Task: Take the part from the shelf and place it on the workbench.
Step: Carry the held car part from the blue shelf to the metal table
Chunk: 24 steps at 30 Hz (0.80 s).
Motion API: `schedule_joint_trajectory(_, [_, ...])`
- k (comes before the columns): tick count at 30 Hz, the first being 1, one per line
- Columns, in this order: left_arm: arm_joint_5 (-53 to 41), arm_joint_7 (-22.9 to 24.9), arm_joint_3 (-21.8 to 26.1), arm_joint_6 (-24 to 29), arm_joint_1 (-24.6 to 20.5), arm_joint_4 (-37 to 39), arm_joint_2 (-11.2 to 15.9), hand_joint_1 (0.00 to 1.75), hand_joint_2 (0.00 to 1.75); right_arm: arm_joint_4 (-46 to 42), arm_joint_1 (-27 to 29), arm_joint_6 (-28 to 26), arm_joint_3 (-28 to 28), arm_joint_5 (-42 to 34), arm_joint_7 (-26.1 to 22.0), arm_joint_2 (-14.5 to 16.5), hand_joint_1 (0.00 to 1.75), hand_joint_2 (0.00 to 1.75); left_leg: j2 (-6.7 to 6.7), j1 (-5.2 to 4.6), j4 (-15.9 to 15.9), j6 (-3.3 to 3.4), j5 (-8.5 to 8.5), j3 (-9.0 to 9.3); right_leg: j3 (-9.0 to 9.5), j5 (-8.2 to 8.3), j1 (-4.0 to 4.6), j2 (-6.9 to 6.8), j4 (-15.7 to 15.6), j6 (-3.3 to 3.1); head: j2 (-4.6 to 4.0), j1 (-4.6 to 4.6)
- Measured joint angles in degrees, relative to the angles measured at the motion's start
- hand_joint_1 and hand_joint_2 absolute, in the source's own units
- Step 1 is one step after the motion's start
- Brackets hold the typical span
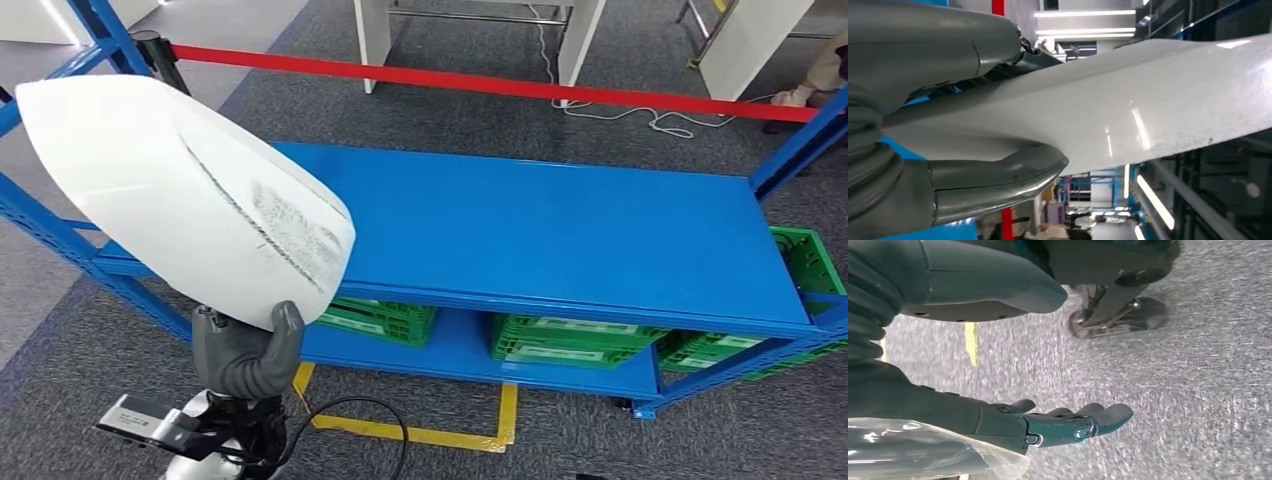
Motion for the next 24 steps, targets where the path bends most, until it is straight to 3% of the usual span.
schedule_joint_trajectory(2, [-0.15, -0.57, 0.0, 0.08, 0.26, -0.02, 0.07, 1.75, 1.75, -0.01, 0.23, 2.26, -1.31, -2.1, -1.94, -0.19, 0.0, 1.75, 0.02, -0.05, 0.03, 0.07, -0.02, -0.05, -2.8, -1.77, -0.04, -0.01, 5.8, 0.24, 0.0, 0.02])
schedule_joint_trajectory(3, [-0.24, -0.74, -0.01, 0.07, 0.37, -0.03, 0.12, 1.75, 1.75, -0.02, 0.35, 3.66, -2.11, -3.09, -3.44, -0.25, 0.0, 1.75, 0.01, -0.05, 0.06, 0.07, -0.02, -0.04, -2.86, -1.08, -0.05, -0.02, 5.82, 0.3, 0.0, 0.04])
schedule_joint_trajectory(4, [-0.27, -0.84, -0.02, 0.01, 0.46, -0.04, 0.19, 1.75, 1.75, -0.02, 0.41, 4.88, -2.87, -3.82, -5.0, -0.32, 0.0, 1.75, -0.01, -0.04, 0.1, 0.04, -0.05, 0.01, -1.79, 0.61, -0.07, -0.04, 3.52, 0.29, 0.0, 0.02])
schedule_joint_trajectory(6, [0.04, -0.9, -0.05, -0.38, 0.57, -0.07, 0.29, 1.75, 1.75, -0.02, 0.32, 6.31, -4.13, -4.33, -7.49, -0.42, 0.0, 1.75, -0.04, -0.11, 0.31, -0.21, -0.21, 0.06, 2.13, 4.19, -0.09, -0.16, -4.42, 0.16, 0.0, 0.03])
schedule_joint_trajectory(8, [0.41, -0.9, -0.12, -0.78, 0.67, -0.13, 0.35, 1.75, 1.75, -0.02, 0.12, 6.7, -4.79, -4.09, -8.82, -0.46, 0.0, 1.75, -0.06, -0.29, 0.63, -0.67, -0.35, -0.14, 4.69, 5.41, 0.0, -0.17, -9.29, -0.22, 0.0, -0.02])
schedule_joint_trajectory(12, [1.01, -0.9, -0.24, -1.58, 0.88, -0.16, 0.49, 1.75, 1.75, -0.02, 0.31, 6.69, -5.18, -3.16, -9.46, -0.5, 0.0, 1.75, -0.1, -0.28, 1.41, -1.69, -1.0, -0.45, 5.0, 5.73, 0.0, -0.19, -9.96, -1.43, 0.0, -0.16])
schedule_joint_trajectory(14, [1.65, -0.9, -0.24, -2.56, 0.89, -0.16, 0.61, 1.75, 1.75, -0.02, 0.26, 6.82, -5.32, -3.36, -9.37, -0.5, 0.0, 1.75, -0.14, -0.15, 5.71, -2.24, -4.23, -1.96, 4.96, 6.1, -0.15, -0.31, -10.12, -2.0, 0.0, -0.34])
schedule_joint_trajectory(16, [2.56, -0.9, -0.23, -4.01, 0.9, -0.16, 0.8, 1.75, 1.75, -0.02, 0.23, 7.4, -5.74, -4.28, -8.98, -0.52, 0.0, 1.75, -0.14, -0.05, 13.28, -2.6, -8.25, -4.76, 4.71, 6.26, -0.09, -0.35, -10.09, -2.25, 0.0, -0.46])
schedule_joint_trajectory(17, [3.07, -0.89, -0.23, -4.79, 0.9, -0.16, 0.9, 1.75, 1.75, -0.02, 0.29, 7.8, -6.03, -4.84, -8.81, -0.55, 0.0, 1.75, -0.14, -0.02, 16.06, -2.68, -9.24, -5.72, 4.58, 6.33, -0.06, -0.38, -10.08, -2.32, 0.0, -0.46])
schedule_joint_trajectory(18, [3.45, -0.89, -0.22, -5.49, 0.9, -0.16, 0.98, 1.75, 1.75, -0.02, 0.37, 8.15, -6.32, -5.32, -8.8, -0.59, 0.0, 1.75, -0.14, 0.01, 16.78, -2.69, -9.02, -5.78, 4.47, 6.4, -0.06, -0.39, -10.05, -2.34, 0.0, -0.46])
schedule_joint_trajectory(19, [3.72, -0.89, -0.22, -6.08, 0.9, -0.16, 1.04, 1.75, 1.75, -0.02, 0.44, 8.44, -6.63, -5.77, -8.97, -0.62, 0.0, 1.75, -0.14, 0.05, 15.14, -2.64, -7.68, -4.76, 4.39, 6.48, -0.06, -0.37, -10.02, -2.32, 0.0, -0.46])
schedule_joint_trajectory(22, [3.87, -0.89, -0.22, -7.25, 0.89, -0.17, 1.21, 1.75, 1.75, -0.02, 0.48, 9.06, -7.62, -6.73, -9.94, -0.67, 0.0, 1.75, -0.22, 0.09, 3.92, -2.24, -2.5, 0.98, 4.18, 6.8, 0.07, -0.18, -9.87, -1.85, 0.0, -0.45])
schedule_joint_trajectory(24, [3.93, -0.9, -0.2, -7.72, 0.95, -0.18, 1.28, 1.75, 1.75, -0.02, 0.48, 9.32, -8.1, -7.03, -10.77, -0.72, 0.0, 1.75, -0.31, -0.05, 0.82, -1.84, -1.86, 2.09, 3.7, 7.21, 0.23, -0.17, -9.73, -1.21, 0.0, -0.4])
